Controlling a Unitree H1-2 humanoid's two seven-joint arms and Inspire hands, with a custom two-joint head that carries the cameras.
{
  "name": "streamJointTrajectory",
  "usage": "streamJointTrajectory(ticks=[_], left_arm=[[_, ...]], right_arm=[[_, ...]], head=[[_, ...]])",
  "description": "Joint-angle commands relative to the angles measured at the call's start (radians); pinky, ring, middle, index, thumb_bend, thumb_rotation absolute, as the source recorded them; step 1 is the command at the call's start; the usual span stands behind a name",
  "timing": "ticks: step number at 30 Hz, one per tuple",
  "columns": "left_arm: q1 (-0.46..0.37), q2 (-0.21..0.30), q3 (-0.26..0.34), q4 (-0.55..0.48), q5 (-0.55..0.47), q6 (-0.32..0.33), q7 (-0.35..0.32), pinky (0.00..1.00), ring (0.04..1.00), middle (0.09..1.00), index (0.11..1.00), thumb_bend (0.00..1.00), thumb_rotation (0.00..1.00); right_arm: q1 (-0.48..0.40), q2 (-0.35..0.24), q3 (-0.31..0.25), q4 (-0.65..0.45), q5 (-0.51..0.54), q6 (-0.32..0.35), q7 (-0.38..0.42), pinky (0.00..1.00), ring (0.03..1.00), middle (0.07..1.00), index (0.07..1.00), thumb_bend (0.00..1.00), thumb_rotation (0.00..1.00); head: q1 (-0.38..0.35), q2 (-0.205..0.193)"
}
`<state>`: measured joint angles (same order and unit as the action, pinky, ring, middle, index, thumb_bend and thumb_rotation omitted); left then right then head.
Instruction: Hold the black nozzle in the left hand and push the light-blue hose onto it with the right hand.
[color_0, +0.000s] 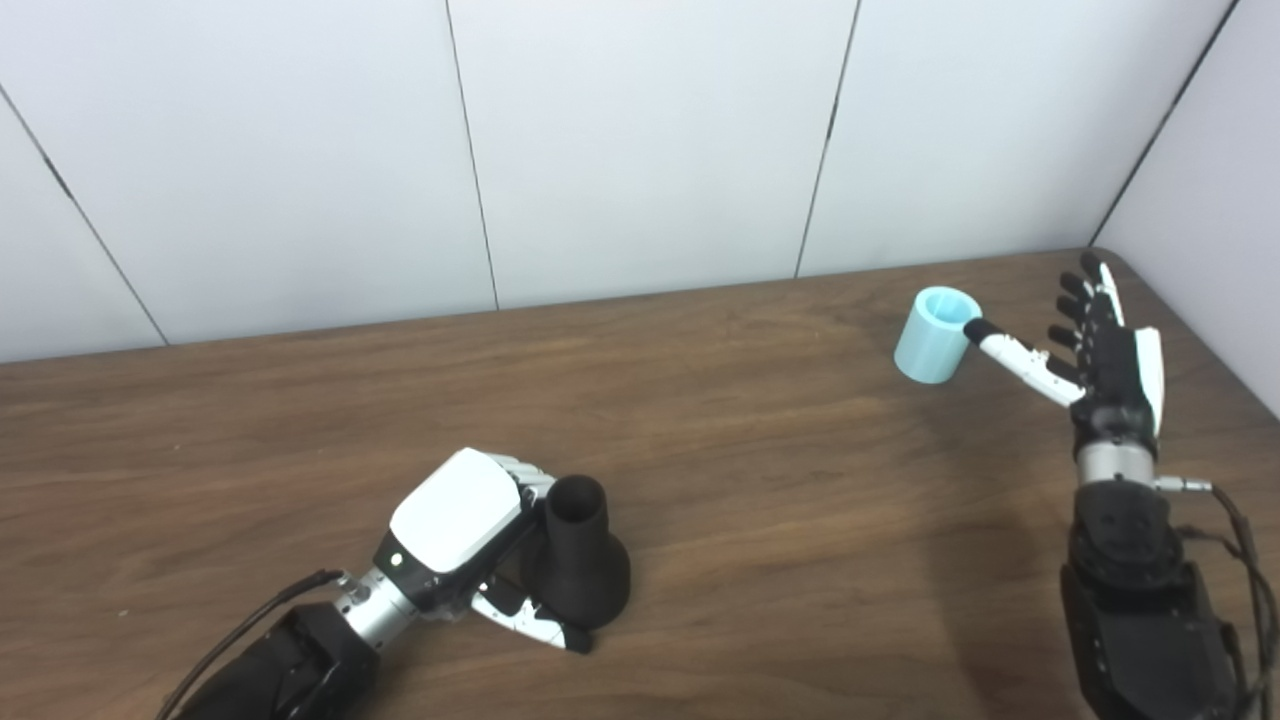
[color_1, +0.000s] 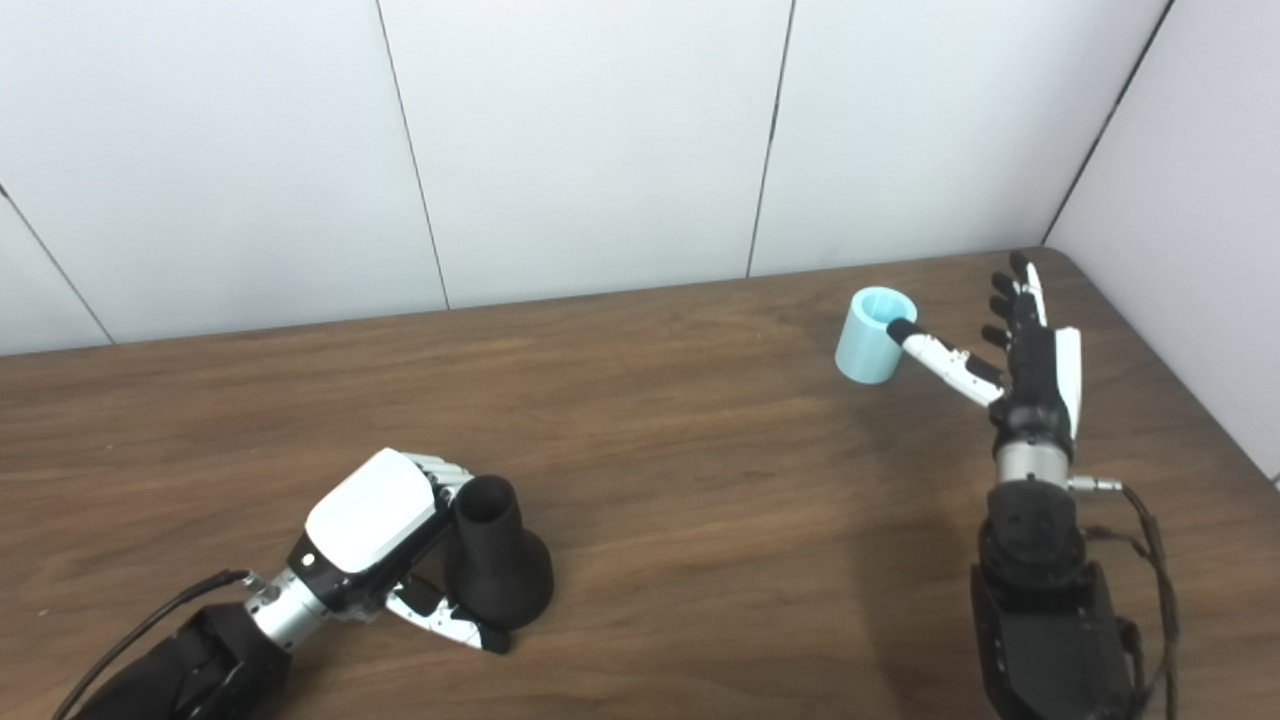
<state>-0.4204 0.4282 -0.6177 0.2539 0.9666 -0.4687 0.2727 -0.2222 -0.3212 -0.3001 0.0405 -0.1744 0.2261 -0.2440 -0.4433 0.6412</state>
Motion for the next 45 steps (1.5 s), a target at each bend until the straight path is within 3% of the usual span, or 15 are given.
streamJointTrajectory(ticks=[1, 4, 22, 28, 35, 41, 45], left_arm=[[-0.001, 0.044, -0.020, 0.012, 0.023, -0.001, -0.025, 0.40, 0.432, 0.429, 0.510, 0.50, 0.00], [-0.003, 0.045, -0.025, 0.010, 0.019, 0.000, -0.024, 0.40, 0.424, 0.420, 0.510, 0.50, 0.00], [-0.005, 0.062, -0.047, 0.011, 0.004, -0.001, 0.004, 0.41, 0.442, 0.434, 0.508, 0.50, 0.00], [-0.004, 0.066, -0.057, 0.014, -0.001, -0.001, 0.007, 0.40, 0.439, 0.432, 0.508, 0.50, 0.00], [0.003, 0.073, -0.050, 0.001, 0.000, 0.000, -0.014, 0.39, 0.433, 0.424, 0.506, 0.50, 0.00], [-0.001, 0.078, -0.054, 0.002, -0.010, 0.000, -0.019, 0.40, 0.442, 0.434, 0.507, 0.50, 0.00], [-0.006, 0.082, -0.061, 0.014, -0.010, -0.001, -0.006, 0.41, 0.444, 0.439, 0.509, 0.50, 0.00]], right_arm=[[-0.046, -0.041, 0.005, 0.021, -0.011, -0.036, 0.008, 0.84, 0.924, 0.951, 0.983, 1.00, 0.43], [-0.075, -0.050, 0.020, 0.078, 0.006, -0.064, 0.023, 0.84, 0.931, 0.962, 0.996, 1.00, 0.47], [-0.239, -0.067, 0.071, 0.430, 0.017, -0.169, 0.001, 0.84, 0.915, 0.939, 0.961, 1.00, 0.41], [-0.270, -0.062, 0.077, 0.485, 0.012, -0.152, -0.021, 0.80, 0.869, 0.891, 0.926, 1.00, 0.44], [-0.279, -0.052, 0.070, 0.518, 0.049, -0.160, -0.025, 0.80, 0.861, 0.877, 0.913, 1.00, 0.40], [-0.274, -0.048, 0.079, 0.521, 0.050, -0.158, -0.031, 0.73, 0.781, 0.800, 0.825, 1.00, 0.33], [-0.266, -0.054, 0.095, 0.517, 0.044, -0.138, -0.015, 0.71, 0.757, 0.768, 0.788, 1.00, 0.35]], head=[[0.000, 0.001], [-0.004, -0.002], [-0.026, -0.012], [-0.023, -0.007], [-0.018, -0.003], [-0.018, -0.003], [-0.017, -0.003]])
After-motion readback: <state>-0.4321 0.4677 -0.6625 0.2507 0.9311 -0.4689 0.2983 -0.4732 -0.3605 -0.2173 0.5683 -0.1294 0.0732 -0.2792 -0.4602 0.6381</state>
